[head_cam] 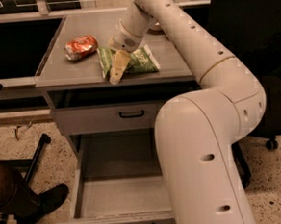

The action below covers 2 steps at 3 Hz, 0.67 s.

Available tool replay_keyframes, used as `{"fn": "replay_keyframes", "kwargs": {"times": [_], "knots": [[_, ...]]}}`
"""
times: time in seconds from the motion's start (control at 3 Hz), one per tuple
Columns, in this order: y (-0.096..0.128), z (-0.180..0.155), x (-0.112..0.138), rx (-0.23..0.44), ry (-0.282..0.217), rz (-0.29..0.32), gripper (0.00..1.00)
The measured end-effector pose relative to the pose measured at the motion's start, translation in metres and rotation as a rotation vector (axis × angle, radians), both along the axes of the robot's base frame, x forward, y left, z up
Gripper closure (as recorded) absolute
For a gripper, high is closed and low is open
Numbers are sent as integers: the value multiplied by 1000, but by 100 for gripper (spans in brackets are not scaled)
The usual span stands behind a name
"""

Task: Place green jalapeno chip bag into middle drawer

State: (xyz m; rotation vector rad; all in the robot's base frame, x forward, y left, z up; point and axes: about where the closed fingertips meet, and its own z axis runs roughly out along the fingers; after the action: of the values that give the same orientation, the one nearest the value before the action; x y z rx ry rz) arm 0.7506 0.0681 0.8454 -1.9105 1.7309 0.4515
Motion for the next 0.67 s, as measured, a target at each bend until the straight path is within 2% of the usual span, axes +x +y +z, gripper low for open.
{"fn": "replay_keyframes", "kwargs": {"times": [0.33, 0.67], "knots": [[2, -1, 0, 0, 1, 4, 18], [2, -1, 0, 0, 1, 4, 41]]}}
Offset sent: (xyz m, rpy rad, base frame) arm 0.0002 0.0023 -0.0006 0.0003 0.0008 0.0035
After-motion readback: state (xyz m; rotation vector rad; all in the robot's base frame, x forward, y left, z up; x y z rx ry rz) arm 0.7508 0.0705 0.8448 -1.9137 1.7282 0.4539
